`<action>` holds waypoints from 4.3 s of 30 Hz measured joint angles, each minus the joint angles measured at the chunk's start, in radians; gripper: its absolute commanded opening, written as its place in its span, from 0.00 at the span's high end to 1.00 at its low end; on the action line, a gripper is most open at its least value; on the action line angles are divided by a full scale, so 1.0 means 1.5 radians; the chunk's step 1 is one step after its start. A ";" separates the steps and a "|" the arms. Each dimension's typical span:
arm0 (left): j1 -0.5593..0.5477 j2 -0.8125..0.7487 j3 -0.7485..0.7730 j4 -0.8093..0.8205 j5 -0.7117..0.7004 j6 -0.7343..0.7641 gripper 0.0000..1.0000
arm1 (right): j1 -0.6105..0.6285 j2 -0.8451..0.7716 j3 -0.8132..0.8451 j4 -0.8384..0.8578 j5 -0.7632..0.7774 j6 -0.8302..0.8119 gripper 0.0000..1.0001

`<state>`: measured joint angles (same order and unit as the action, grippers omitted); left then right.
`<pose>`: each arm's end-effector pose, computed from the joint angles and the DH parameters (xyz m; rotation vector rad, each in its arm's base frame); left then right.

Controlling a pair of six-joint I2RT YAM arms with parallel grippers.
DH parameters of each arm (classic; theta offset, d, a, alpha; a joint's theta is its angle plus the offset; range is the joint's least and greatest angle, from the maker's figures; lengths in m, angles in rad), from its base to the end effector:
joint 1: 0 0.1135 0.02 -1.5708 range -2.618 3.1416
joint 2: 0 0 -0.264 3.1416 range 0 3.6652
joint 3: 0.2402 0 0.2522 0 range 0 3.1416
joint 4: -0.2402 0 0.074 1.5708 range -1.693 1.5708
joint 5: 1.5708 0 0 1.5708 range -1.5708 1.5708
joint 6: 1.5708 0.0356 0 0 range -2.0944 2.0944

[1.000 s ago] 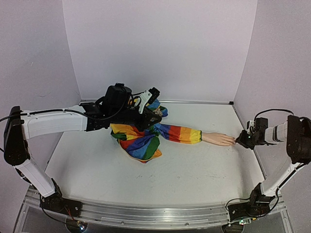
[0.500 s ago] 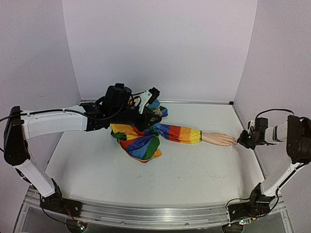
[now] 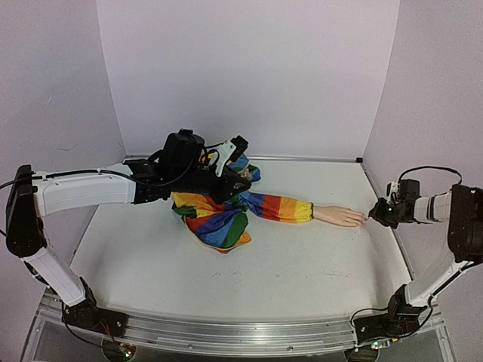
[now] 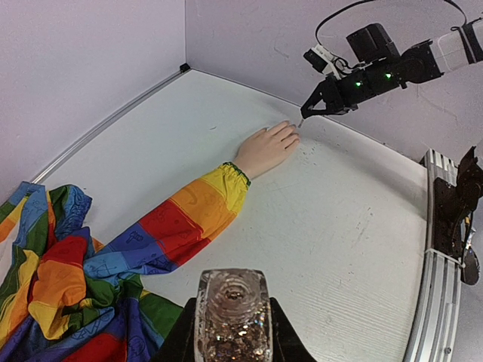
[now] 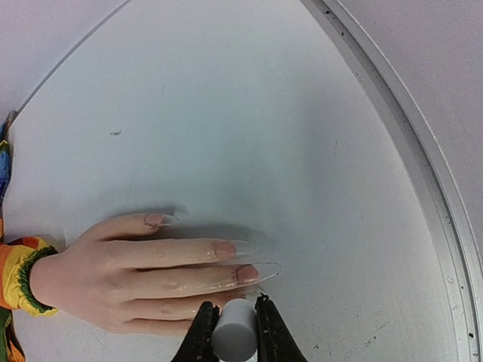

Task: Paint the nails

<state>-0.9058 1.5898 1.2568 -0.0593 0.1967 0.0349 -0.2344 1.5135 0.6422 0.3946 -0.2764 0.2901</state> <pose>0.2270 -0.3008 0.3124 1.0394 1.7490 -0.7541 0.2986 -0.0613 0.1786 0.3612 2.0105 0.3175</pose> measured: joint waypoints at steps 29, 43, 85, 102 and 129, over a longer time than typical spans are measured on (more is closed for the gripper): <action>0.000 0.000 0.000 0.000 0.000 -0.001 1.00 | 0.013 0.035 0.000 -0.003 -0.016 -0.003 1.00; 0.000 0.002 0.005 0.000 -0.001 -0.001 1.00 | 0.015 0.037 0.000 -0.003 0.002 -0.003 1.00; 0.000 0.002 0.005 0.000 -0.006 -0.002 1.00 | 0.019 0.009 0.000 -0.011 0.004 -0.002 1.00; 0.000 0.002 0.005 0.000 -0.006 -0.004 1.00 | 0.022 0.023 0.000 -0.009 0.009 -0.002 1.00; 0.000 0.002 0.005 0.000 -0.009 -0.003 1.00 | 0.022 0.026 0.000 -0.007 0.067 -0.001 1.00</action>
<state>-0.9058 1.5929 1.2640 -0.0597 0.1833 0.0299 -0.2012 1.5528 0.6426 0.3847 -0.1764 0.2890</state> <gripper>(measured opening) 0.221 0.158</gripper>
